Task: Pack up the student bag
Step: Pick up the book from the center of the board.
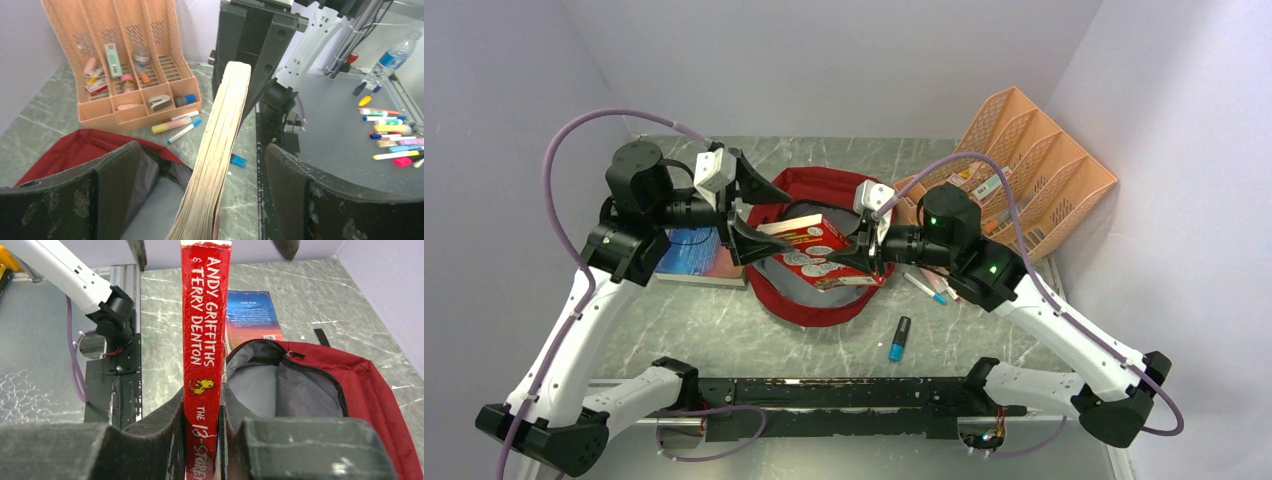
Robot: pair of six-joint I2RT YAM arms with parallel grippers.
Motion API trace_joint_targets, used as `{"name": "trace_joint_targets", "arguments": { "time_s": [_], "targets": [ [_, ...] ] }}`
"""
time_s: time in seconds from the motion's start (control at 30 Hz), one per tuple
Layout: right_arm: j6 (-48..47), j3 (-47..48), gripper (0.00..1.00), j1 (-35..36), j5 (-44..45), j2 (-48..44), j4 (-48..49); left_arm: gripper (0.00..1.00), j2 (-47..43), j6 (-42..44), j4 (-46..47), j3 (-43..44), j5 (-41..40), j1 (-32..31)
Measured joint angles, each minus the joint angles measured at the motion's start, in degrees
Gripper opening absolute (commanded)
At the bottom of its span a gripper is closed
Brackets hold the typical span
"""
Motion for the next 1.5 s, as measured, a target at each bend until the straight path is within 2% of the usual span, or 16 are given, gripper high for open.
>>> {"name": "trace_joint_targets", "arguments": {
  "time_s": [0.1, 0.27, 0.4, 0.57, 0.63, 0.77, 1.03, 1.3, 1.37, 1.43, 1.47, 1.5],
  "targets": [
    [-1.16, 1.88, 0.0, 0.0, -0.39, 1.36, -1.25, 0.92, 0.98, 2.36, -3.56, 0.55, -0.09, -1.51],
    [-2.93, 4.55, 0.0, 0.0, -1.14, 3.26, -3.45, 0.79, 3.08, 5.95, -9.01, 0.96, -0.98, -4.22],
    [-4.46, 6.4, 0.0, 0.0, -1.88, 4.9, -6.21, 0.59, 4.81, 8.28, -12.7, 1.75, -2.43, -6.16],
    [-6.29, 8.44, 0.0, 0.0, -2.56, 7.15, -10.91, 0.44, 6.47, 10.75, -16.22, 3.04, -4.28, -8.24],
    [-6.82, 8.63, 0.0, 0.0, -2.8, 7.45, -12.17, 0.43, 7.1, 11.61, -17.38, 3.56, -4.87, -9.03],
    [-7.5, 9.01, 0.0, 0.0, -2.82, 7.82, -14.34, 0.51, 8.33, 13.09, -19.52, 3.98, -5.92, -10.56],
    [-9.27, 12.15, 0.0, -0.09, -1.68, 9.22, -19.63, 0.48, 9.94, 16.33, -23.87, 4.59, -9.33, -13.35],
    [-10.08, 14.56, 0.0, -0.22, -1.16, 9.42, -24.5, 0.3, 9.94, 18.38, -25.33, 4.59, -11.91, -14.8],
    [-10.05, 14.67, 0.0, -0.24, -1.27, 9.42, -24.85, 0.22, 9.94, 18.69, -25.38, 4.59, -12.07, -15.13],
    [-9.94, 14.69, 0.0, -0.35, -1.42, 9.42, -25.09, 0.06, 9.97, 19.23, -25.57, 4.59, -12.09, -15.43],
    [-9.75, 14.69, 0.0, -0.37, -1.51, 9.42, -25.27, 0.05, 9.99, 19.76, -25.7, 4.59, -12.07, -15.65],
    [-9.7, 14.69, 0.05, -0.44, -1.62, 9.42, -25.49, 0.05, 10.03, 20.04, -25.73, 4.59, -12.09, -15.78]
  ]
}}
